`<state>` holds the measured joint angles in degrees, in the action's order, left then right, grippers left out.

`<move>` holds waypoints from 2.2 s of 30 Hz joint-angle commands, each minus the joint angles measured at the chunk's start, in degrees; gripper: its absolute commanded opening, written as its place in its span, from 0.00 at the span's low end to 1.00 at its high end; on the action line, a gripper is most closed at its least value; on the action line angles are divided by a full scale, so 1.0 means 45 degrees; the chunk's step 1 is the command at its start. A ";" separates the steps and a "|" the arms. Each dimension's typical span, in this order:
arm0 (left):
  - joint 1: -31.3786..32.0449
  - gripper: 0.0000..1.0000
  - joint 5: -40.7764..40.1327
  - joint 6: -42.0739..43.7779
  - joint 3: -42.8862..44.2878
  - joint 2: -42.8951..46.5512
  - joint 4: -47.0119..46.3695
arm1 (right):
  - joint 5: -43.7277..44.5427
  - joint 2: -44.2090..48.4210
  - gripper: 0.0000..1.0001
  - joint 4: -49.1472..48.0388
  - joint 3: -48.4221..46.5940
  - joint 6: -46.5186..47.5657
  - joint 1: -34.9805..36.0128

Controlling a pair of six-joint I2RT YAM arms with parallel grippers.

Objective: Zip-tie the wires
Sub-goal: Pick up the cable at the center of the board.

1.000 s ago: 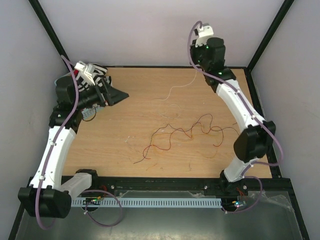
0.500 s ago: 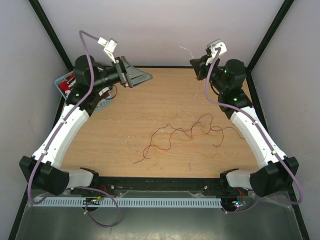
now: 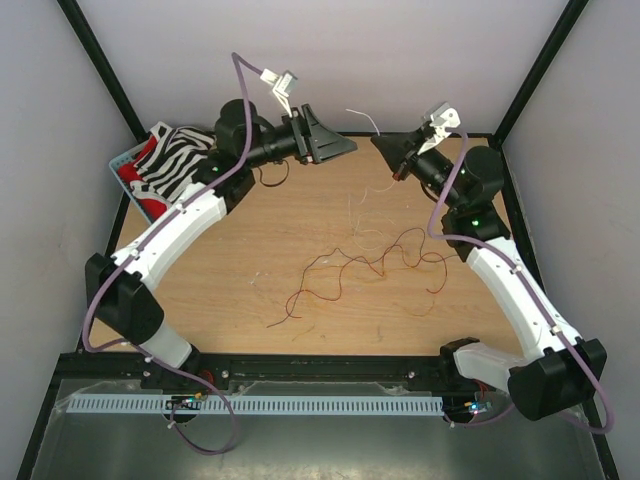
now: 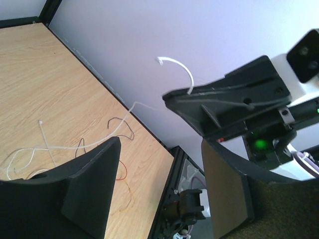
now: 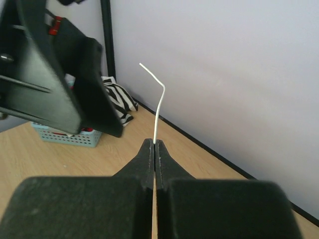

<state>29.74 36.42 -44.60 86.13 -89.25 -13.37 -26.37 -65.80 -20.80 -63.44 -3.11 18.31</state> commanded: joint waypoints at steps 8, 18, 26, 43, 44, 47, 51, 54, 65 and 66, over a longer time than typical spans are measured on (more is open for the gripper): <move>0.0782 0.63 -0.0878 -0.0152 0.1802 -0.1192 -0.1238 | -0.0909 0.0681 0.00 -0.1269 0.0932 -0.1089 0.0053; 0.1300 0.36 -0.0988 0.0157 0.2276 -0.1839 -0.1462 | -0.1112 0.0923 0.00 -0.1604 0.1472 -0.1437 0.0053; 0.1400 0.00 -0.1131 0.0473 0.2223 -0.1840 -0.1463 | -0.1161 0.0912 0.00 -0.1622 0.1546 -0.1477 0.0052; -0.1171 0.00 -0.0784 0.1117 0.0905 0.0534 -0.1222 | 0.0322 0.1892 0.87 -0.1105 0.3484 -0.0739 0.0052; -0.1329 0.00 -0.0757 0.1168 0.0776 0.0717 -0.1184 | 0.0241 0.1742 0.87 -0.1119 0.3704 -0.0793 0.0053; -0.1783 0.00 -0.0671 0.1291 0.0297 0.1270 -0.1071 | 0.0307 0.1127 0.87 -0.1060 0.4275 -0.1089 0.0053; -0.2520 0.00 -0.0436 0.1273 -0.0435 0.1877 -0.0921 | 0.0815 -0.0007 0.88 -0.0300 0.4371 -0.1237 0.0115; -0.3161 0.00 -0.0339 0.1182 -0.1096 0.2364 -0.0868 | 0.1196 -0.0983 0.90 0.0278 0.4198 -0.0895 0.0419; -0.4627 0.00 0.0145 0.0984 -0.2566 0.3612 -0.0704 | 0.4187 -0.5001 0.91 0.3402 0.1569 -0.0606 0.1848; -0.4669 0.00 0.0166 0.0987 -0.2676 0.3720 -0.0704 | 0.4491 -0.5318 0.91 0.3700 0.1294 -0.0378 0.2101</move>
<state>9.34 35.55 -40.14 75.35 -75.66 -15.09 -12.67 -86.30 -10.24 -52.38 -6.39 24.64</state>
